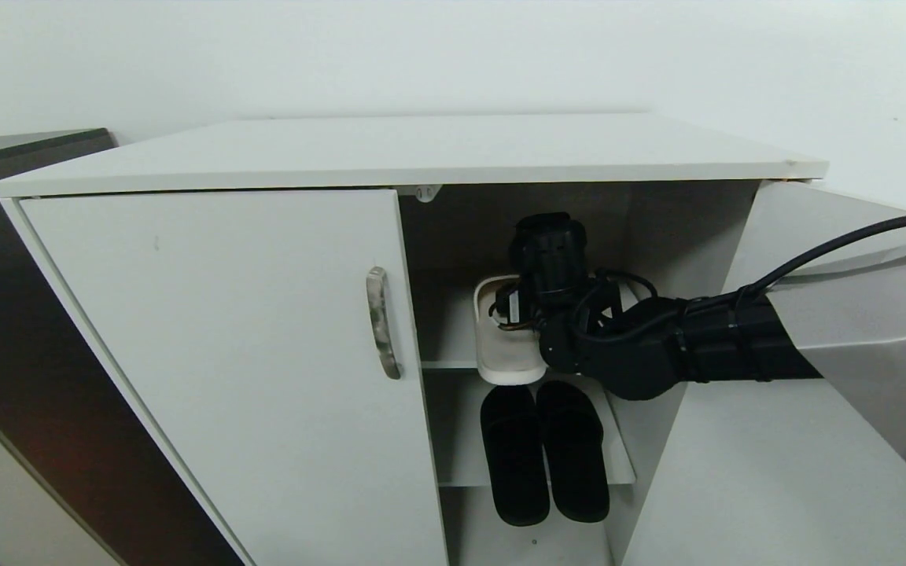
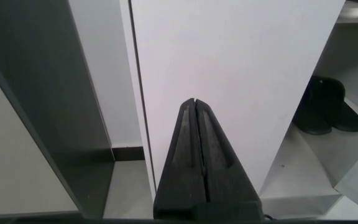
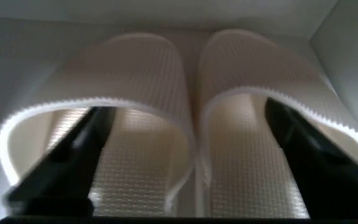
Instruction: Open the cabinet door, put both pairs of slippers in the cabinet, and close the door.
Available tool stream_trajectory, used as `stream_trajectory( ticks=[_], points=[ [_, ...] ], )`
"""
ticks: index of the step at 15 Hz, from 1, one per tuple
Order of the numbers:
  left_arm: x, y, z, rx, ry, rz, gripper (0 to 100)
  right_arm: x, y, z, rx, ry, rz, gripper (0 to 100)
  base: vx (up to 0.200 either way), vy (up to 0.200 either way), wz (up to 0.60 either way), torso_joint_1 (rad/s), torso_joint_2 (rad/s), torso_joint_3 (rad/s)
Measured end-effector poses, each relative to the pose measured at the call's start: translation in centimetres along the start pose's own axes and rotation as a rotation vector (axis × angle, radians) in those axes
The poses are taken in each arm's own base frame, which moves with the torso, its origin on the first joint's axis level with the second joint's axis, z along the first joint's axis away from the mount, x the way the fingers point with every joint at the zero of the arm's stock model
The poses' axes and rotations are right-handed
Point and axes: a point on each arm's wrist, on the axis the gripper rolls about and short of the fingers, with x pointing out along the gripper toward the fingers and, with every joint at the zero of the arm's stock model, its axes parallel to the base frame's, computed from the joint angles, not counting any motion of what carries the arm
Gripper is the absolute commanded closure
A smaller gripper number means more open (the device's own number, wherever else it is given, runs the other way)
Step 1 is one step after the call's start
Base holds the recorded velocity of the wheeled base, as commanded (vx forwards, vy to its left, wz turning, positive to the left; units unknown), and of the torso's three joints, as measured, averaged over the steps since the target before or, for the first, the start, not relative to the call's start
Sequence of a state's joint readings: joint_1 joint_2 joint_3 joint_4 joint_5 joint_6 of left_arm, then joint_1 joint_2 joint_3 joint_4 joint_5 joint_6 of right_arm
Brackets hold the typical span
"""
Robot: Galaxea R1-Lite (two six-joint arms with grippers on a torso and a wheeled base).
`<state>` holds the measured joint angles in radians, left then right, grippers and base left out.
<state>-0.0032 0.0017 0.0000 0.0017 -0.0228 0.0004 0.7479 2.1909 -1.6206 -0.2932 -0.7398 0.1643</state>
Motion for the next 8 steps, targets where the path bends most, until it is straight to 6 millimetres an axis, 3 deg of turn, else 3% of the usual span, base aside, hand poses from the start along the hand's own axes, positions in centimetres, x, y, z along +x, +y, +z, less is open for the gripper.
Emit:
stream_trajectory(
  ticks=[3,8],
  points=[
    [0.0,0.0,0.0,0.000,0.000,0.000,100,-1.3,-0.1,0.0,-0.011,0.004,-0.005,0,0.000,0.000,0.00,0.000,0.00,0.000],
    [0.0,0.0,0.0,0.001,0.000,0.000,100,-7.3,-0.9,-0.3,-0.039,0.029,0.048,0,0.000,0.000,0.00,0.000,0.00,0.000]
  ],
)
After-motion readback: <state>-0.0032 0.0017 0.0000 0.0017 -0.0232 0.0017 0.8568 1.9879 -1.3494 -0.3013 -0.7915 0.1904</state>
